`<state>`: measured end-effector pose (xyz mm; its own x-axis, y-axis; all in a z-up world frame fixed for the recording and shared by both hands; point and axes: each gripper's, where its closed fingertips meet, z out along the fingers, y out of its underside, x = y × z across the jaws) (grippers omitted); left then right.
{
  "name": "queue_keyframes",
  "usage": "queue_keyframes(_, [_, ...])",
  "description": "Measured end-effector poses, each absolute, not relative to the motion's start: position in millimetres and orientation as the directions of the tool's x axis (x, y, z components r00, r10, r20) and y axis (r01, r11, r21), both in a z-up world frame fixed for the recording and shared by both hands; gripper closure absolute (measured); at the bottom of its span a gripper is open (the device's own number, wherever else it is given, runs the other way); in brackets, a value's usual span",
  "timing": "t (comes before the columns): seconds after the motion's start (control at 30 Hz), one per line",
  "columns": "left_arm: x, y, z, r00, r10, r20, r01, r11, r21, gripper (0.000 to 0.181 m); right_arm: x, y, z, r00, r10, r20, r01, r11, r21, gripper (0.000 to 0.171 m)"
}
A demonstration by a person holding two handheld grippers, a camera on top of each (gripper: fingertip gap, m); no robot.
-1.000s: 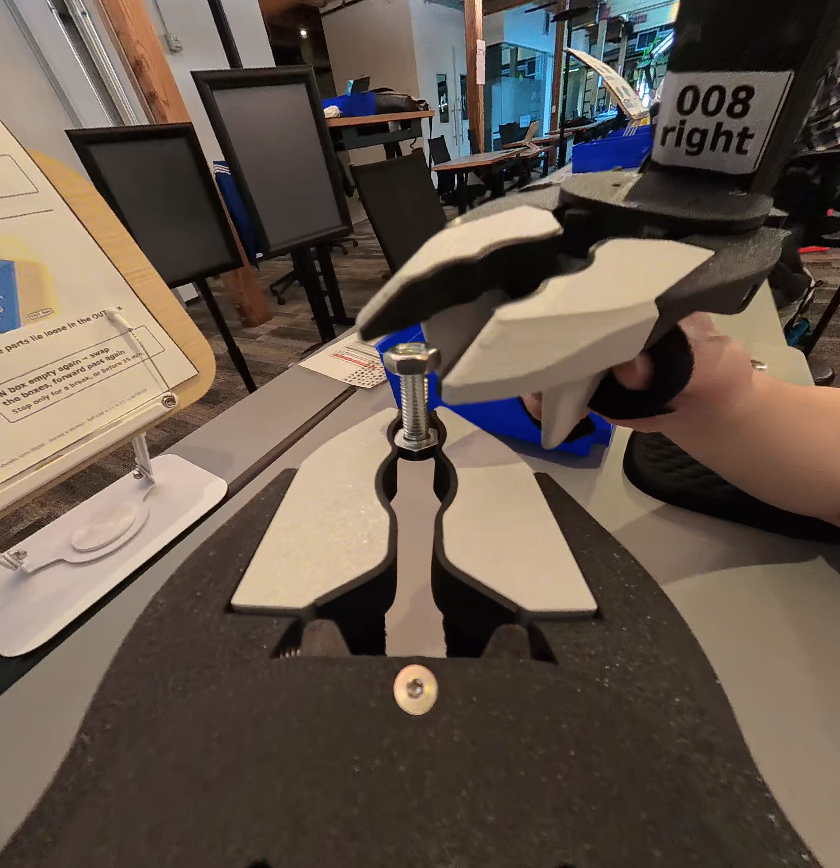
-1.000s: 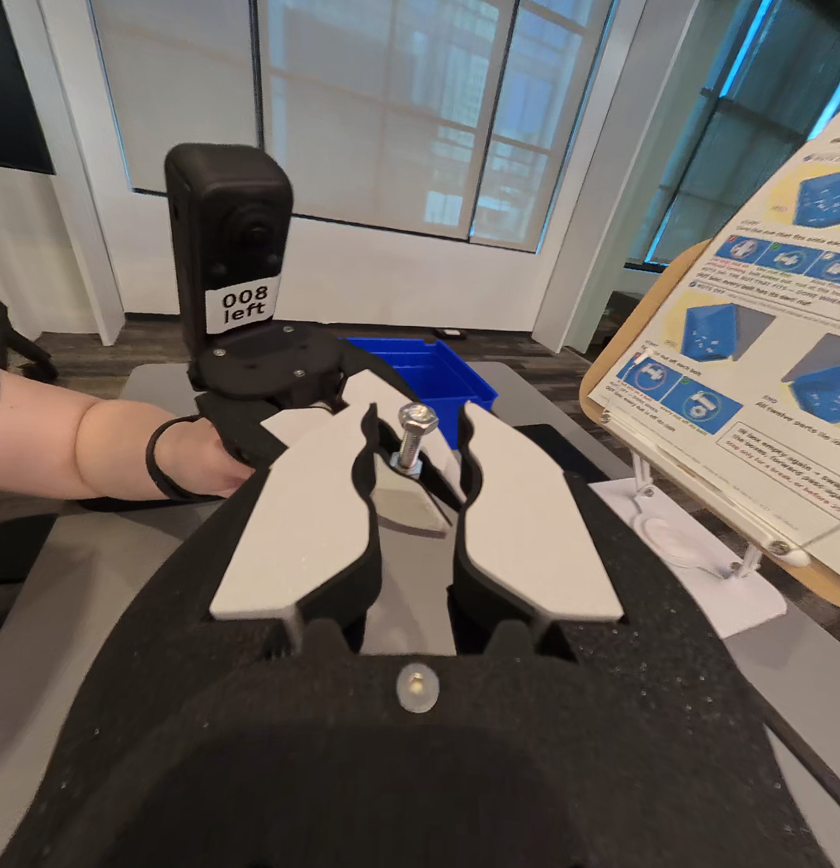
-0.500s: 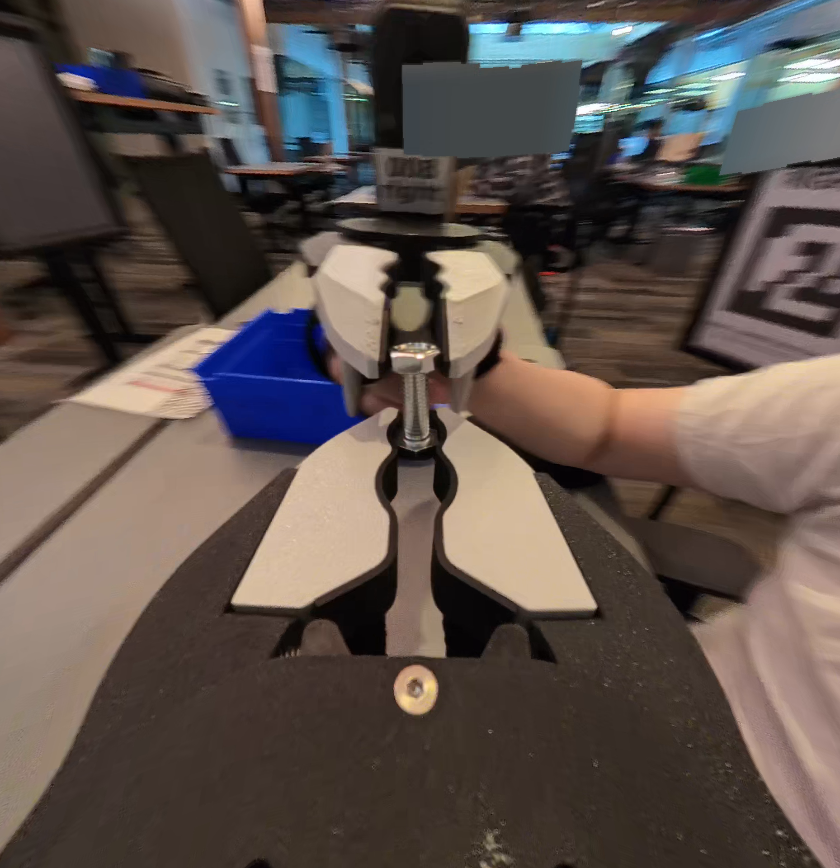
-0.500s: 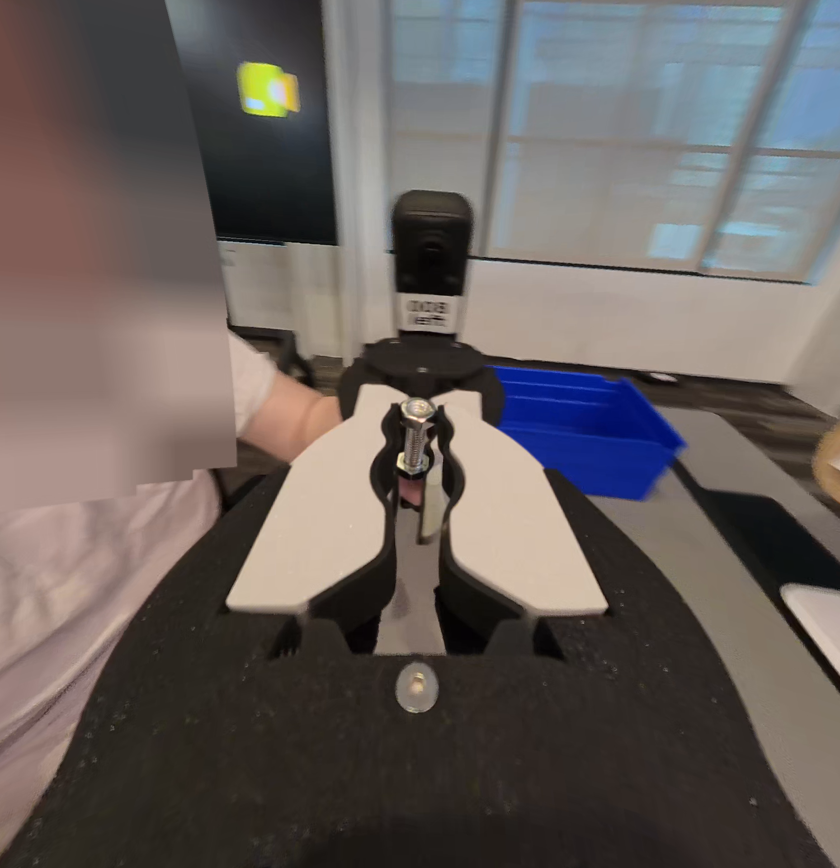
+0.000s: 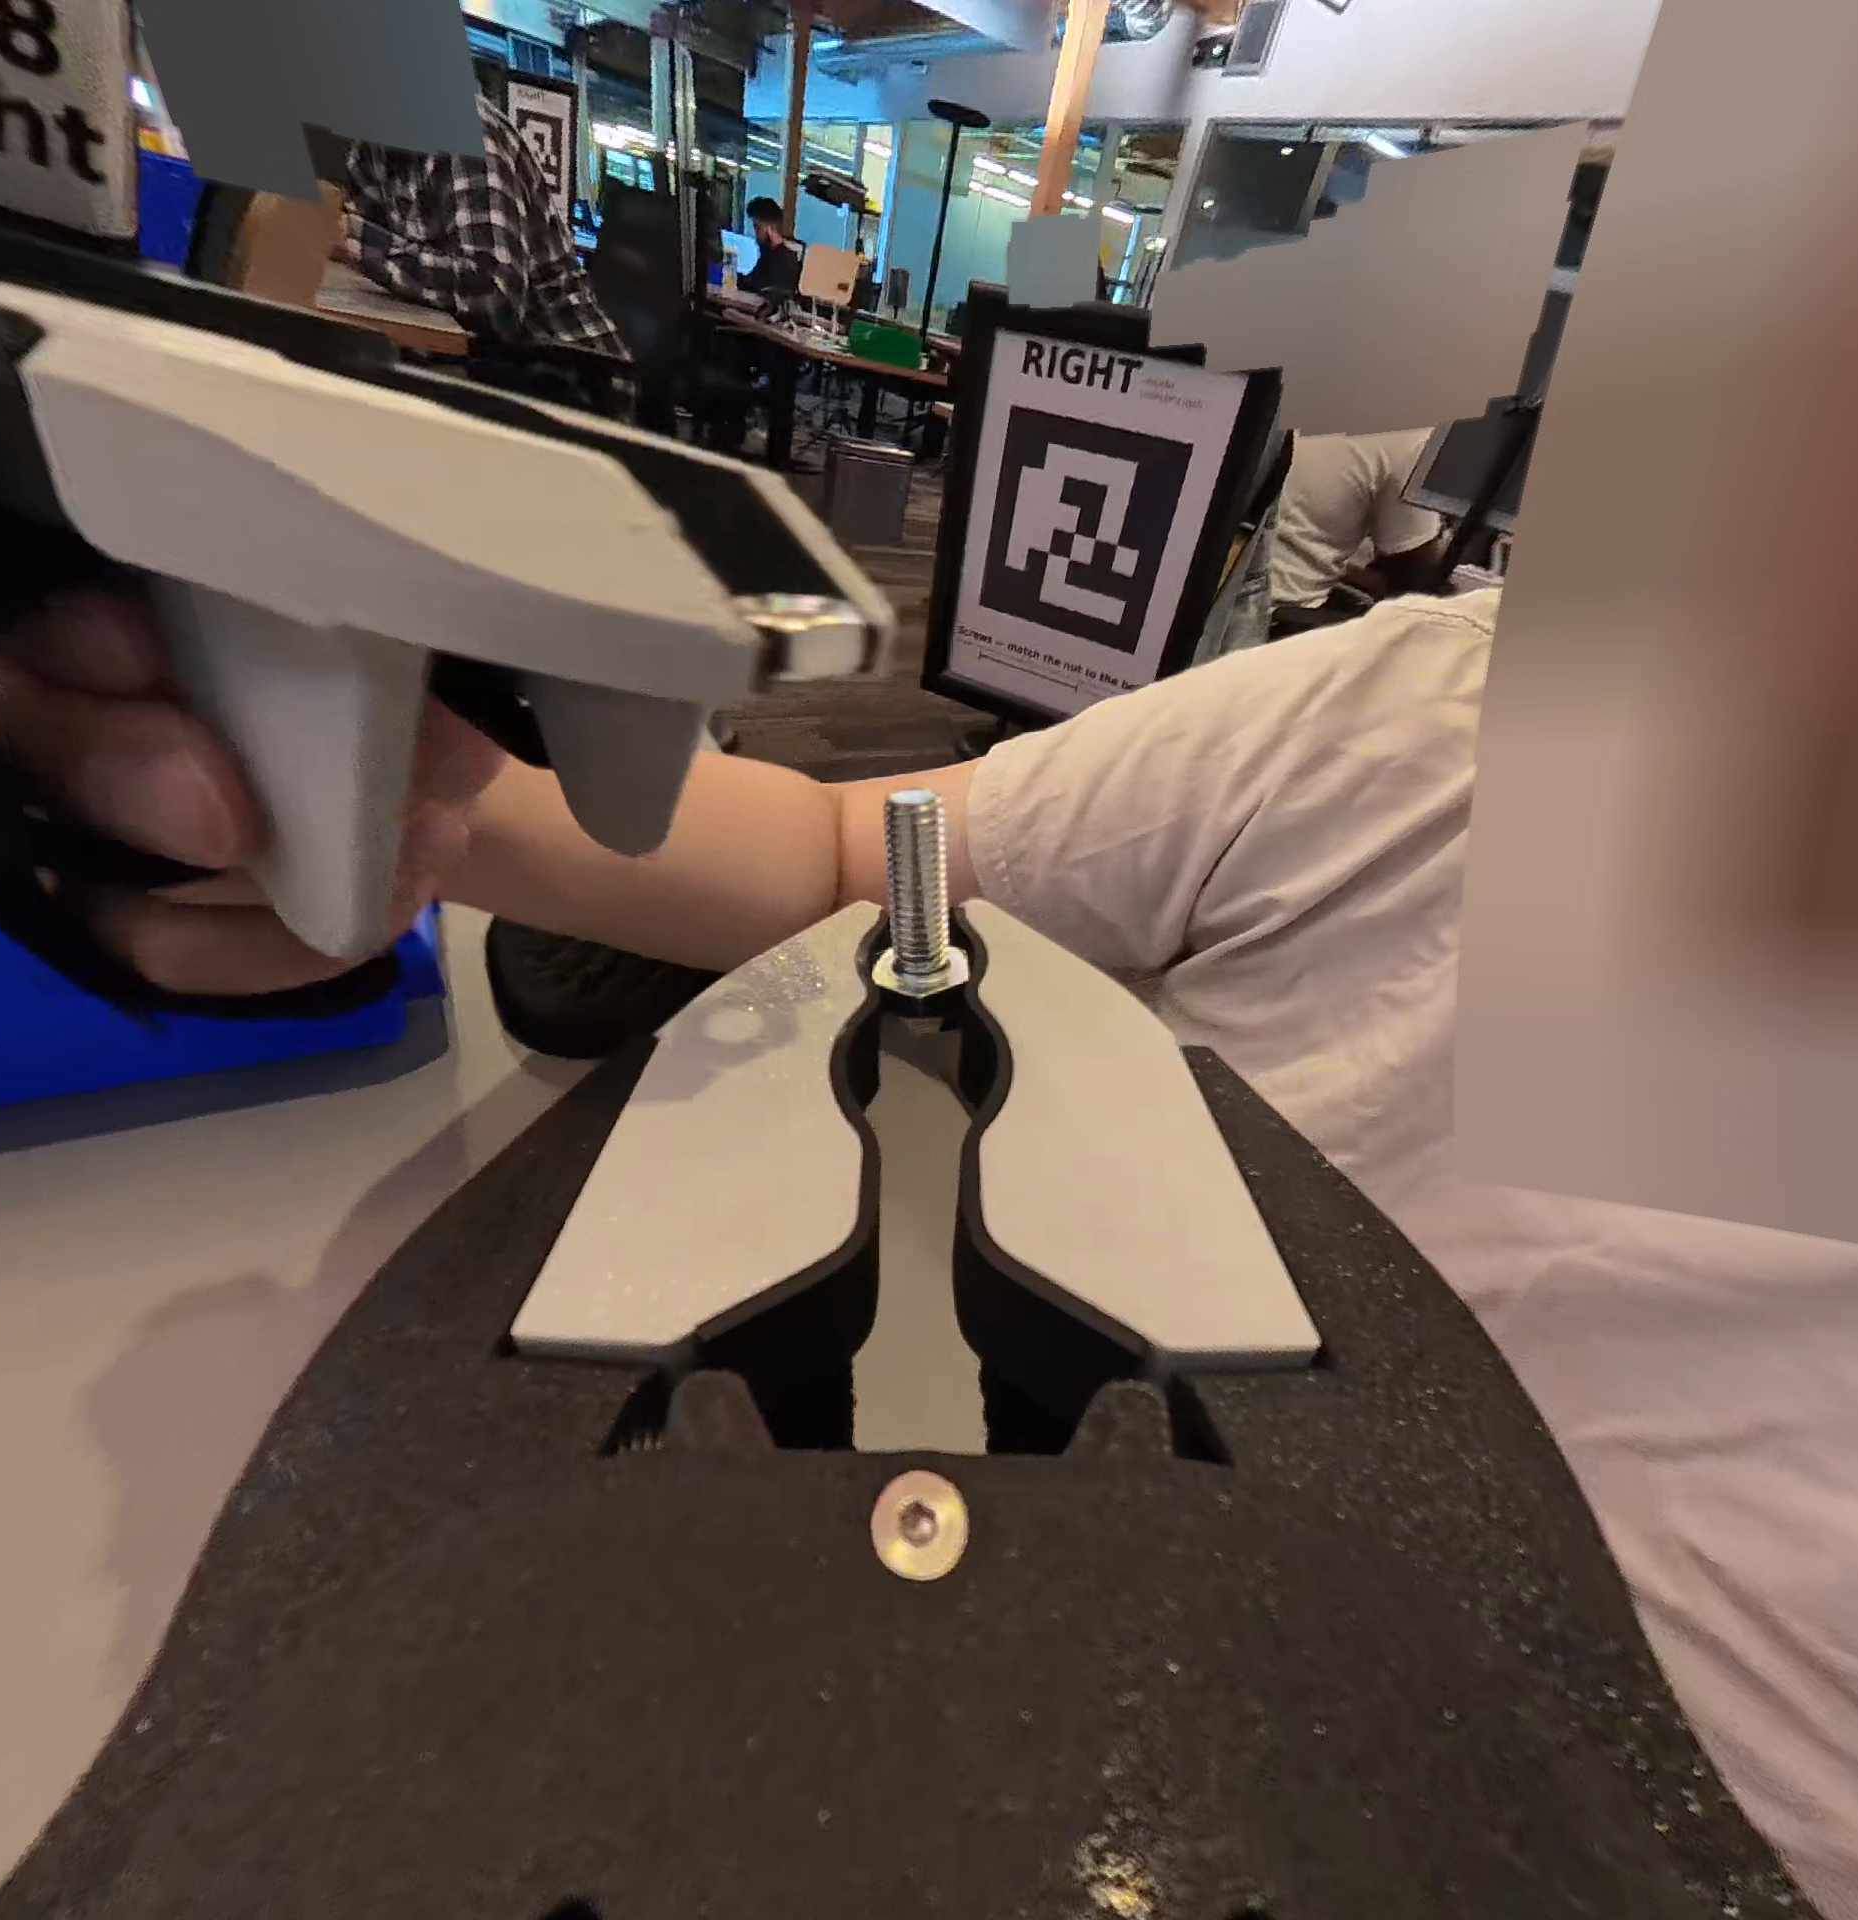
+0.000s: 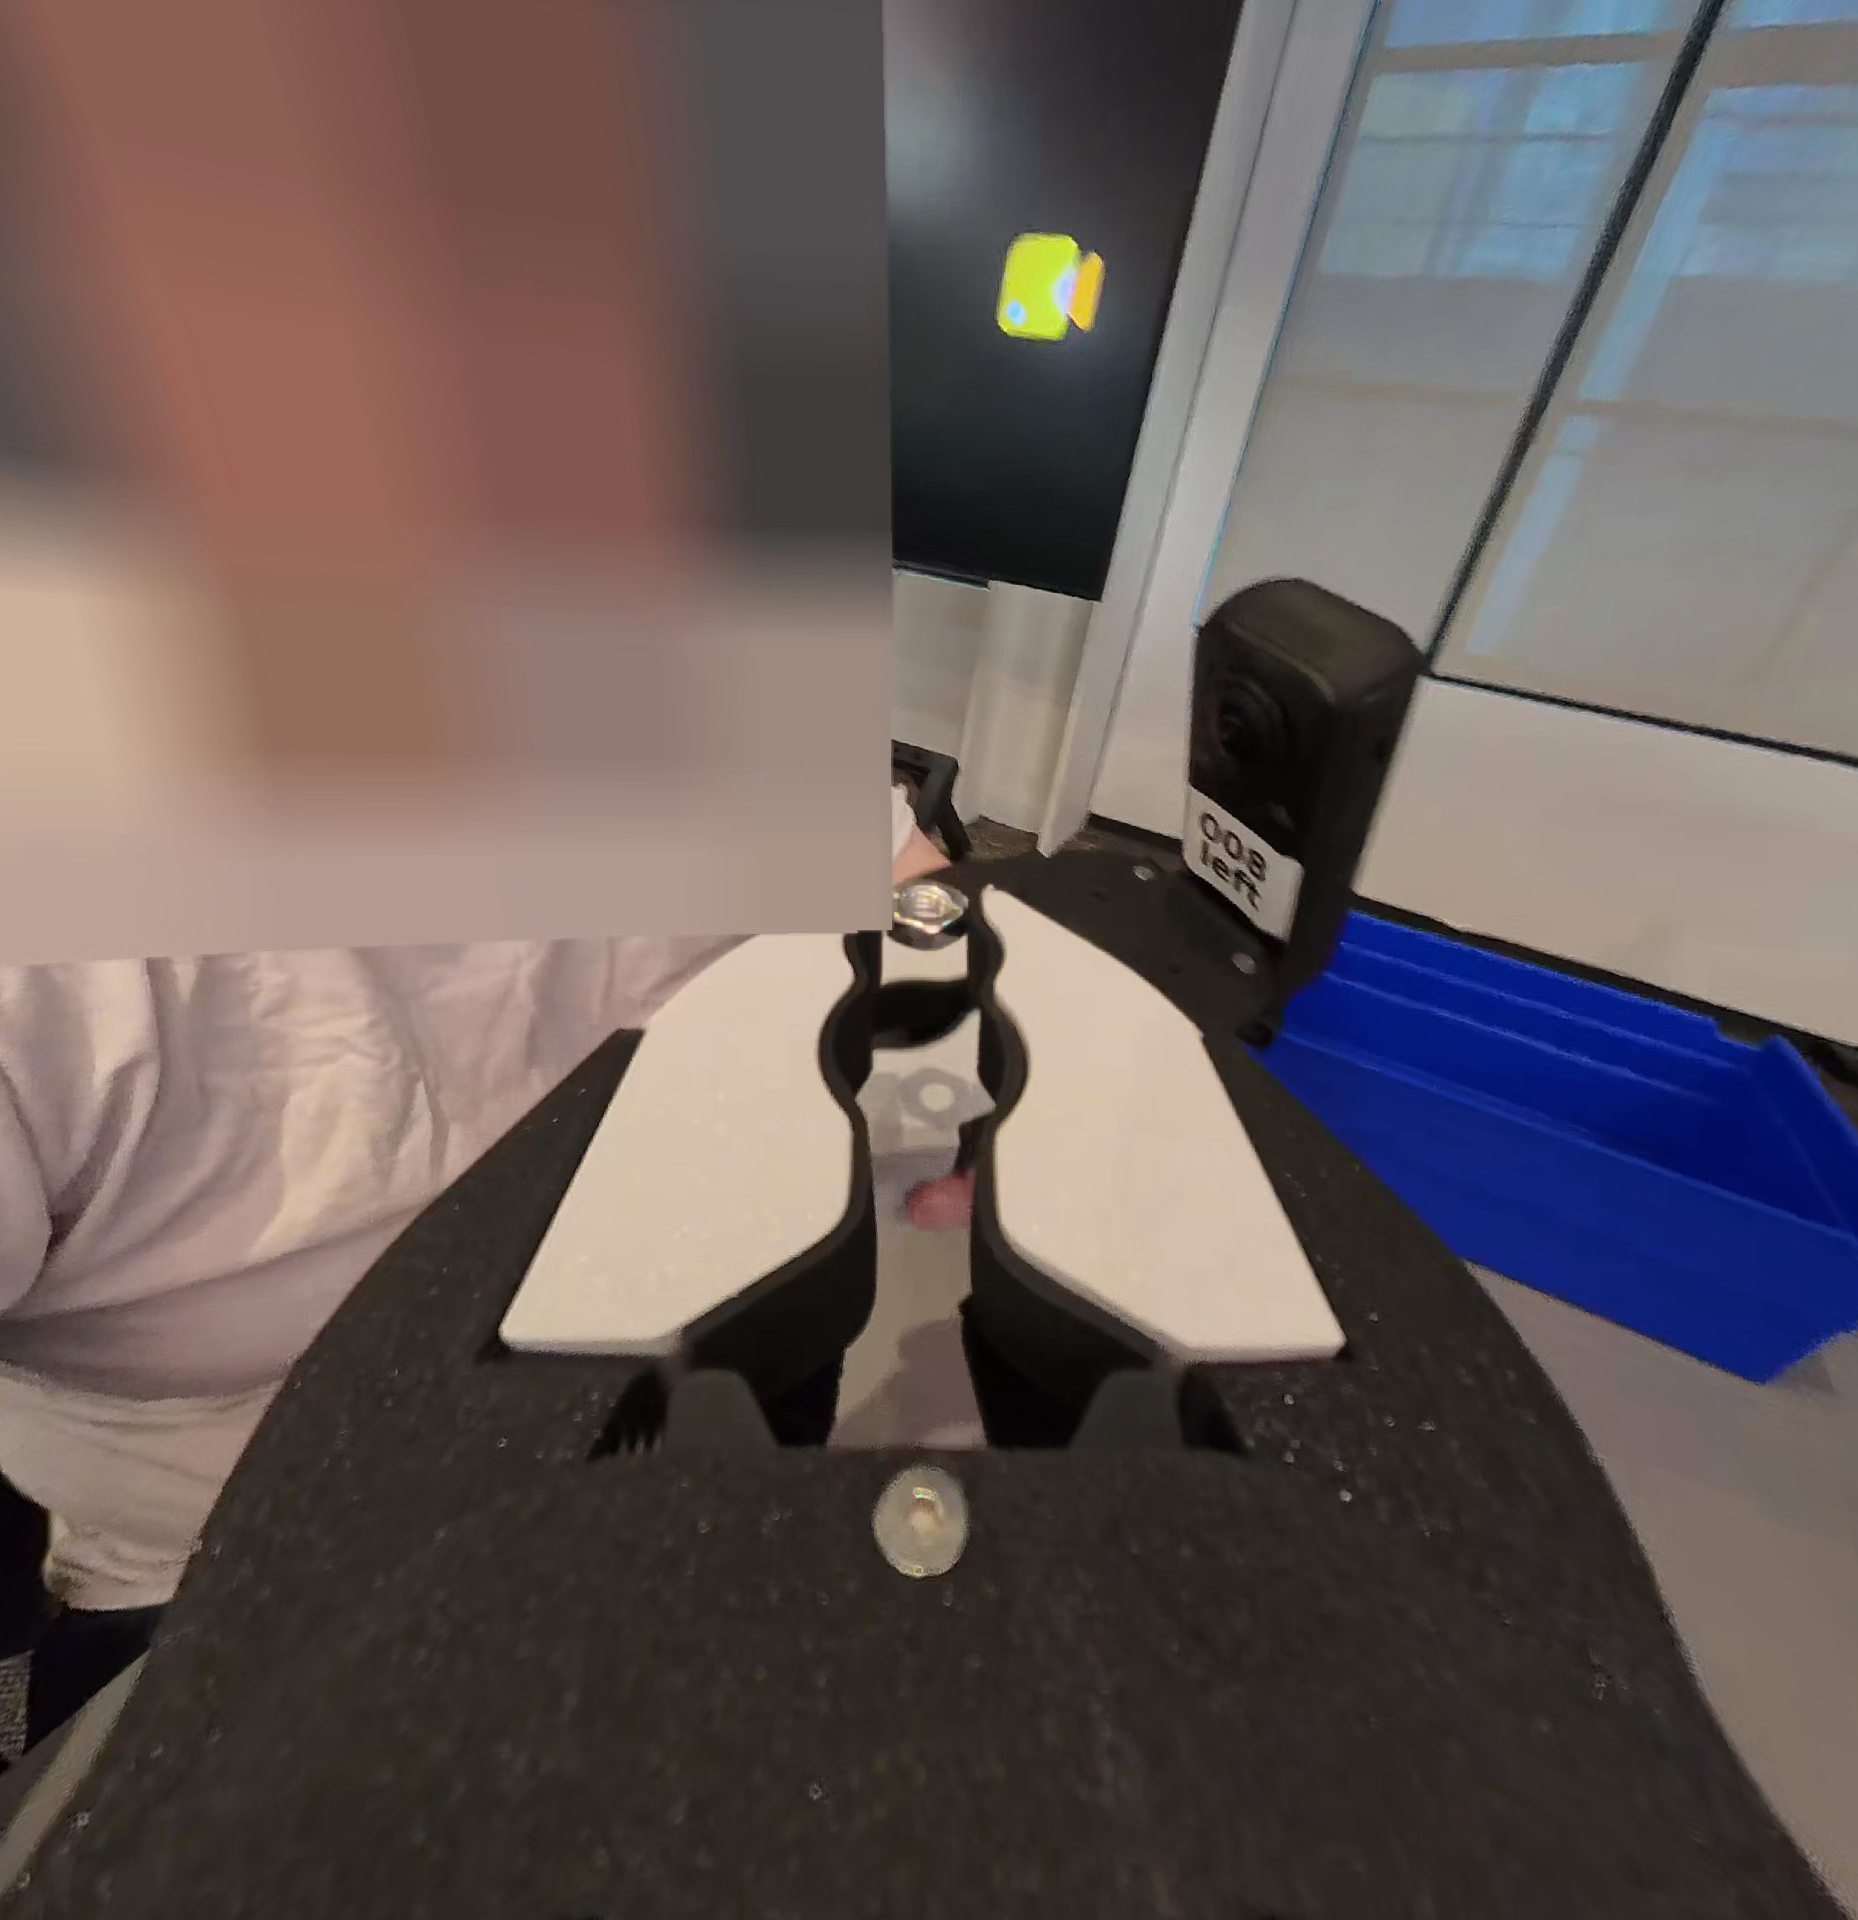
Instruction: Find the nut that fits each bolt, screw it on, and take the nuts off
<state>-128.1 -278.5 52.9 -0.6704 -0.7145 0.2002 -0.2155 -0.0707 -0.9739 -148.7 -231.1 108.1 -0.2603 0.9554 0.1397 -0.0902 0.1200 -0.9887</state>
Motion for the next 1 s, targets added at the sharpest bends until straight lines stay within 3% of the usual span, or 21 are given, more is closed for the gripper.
queue_keyframes(0.07, [-127.8,-272.0,55.1,-0.64,-0.749,0.17,-0.203,-0.049,-0.978,0.172,-131.7,-212.2,107.5,-0.111,0.982,0.151,0.034,0.155,-0.987,0.157])
queue_keyframes(0.13, [-126.9,-262.7,56.1,-0.597,-0.793,0.126,-0.193,-0.011,-0.981,0.172,-84.4,-167.4,99.3,0.235,0.942,0.241,0.285,0.17,-0.943,0.156])
queue_keyframes(0.2, [-127.9,-255.8,59.0,-0.571,-0.815,0.094,-0.18,0.012,-0.984,0.172,-4.0,-131.3,73.5,0.521,0.788,0.33,0.546,-0.01,-0.838,0.156])
queue_keyframes(0.23, [-128.3,-252.7,60.0,-0.561,-0.823,0.086,-0.178,0.019,-0.984,0.172,37.7,-123.5,56.2,0.62,0.713,0.326,0.6,-0.163,-0.784,0.156])
queue_keyframes(0.37, [-128.0,-237.7,61.3,-0.501,-0.864,0.048,-0.18,0.049,-0.983,0.172,175.9,-133.4,-37.4,0.877,0.435,0.202,0.477,-0.744,-0.468,0.156])
queue_keyframes(0.43, [-128.9,-233.3,62.8,-0.484,-0.874,0.038,-0.178,0.056,-0.982,0.172,218.4,-140.6,-77.0,0.927,0.332,0.173,0.372,-0.87,-0.324,0.156])
queue_keyframes(0.57, [-130.2,-229.3,63.0,-0.463,-0.886,0.01,-0.181,0.084,-0.98,0.172,249.4,-148.4,-124.2,0.97,0.227,0.092,0.24,-0.954,-0.179,0.155])
queue_keyframes(0.7, [-128.1,-229.6,56.9,-0.466,-0.885,0.008,-0.201,0.096,-0.975,0.172,250.2,-134.4,-130.4,0.974,0.213,0.077,0.225,-0.945,-0.236,0.155])
queue_keyframes(0.83, [-125.5,-227.2,51.8,-0.452,-0.892,0.005,-0.218,0.105,-0.97,0.172,253.0,-131.8,-124.9,0.974,0.2,0.106,0.221,-0.944,-0.245,0.143])
queue_keyframes(1.0, [-123.7,-212.0,53.4,-0.38,-0.924,-0.032,-0.213,0.121,-0.969,0.172,228.0,-113.4,-62.7,0.951,0.232,0.206,0.301,-0.849,-0.435,0.142])
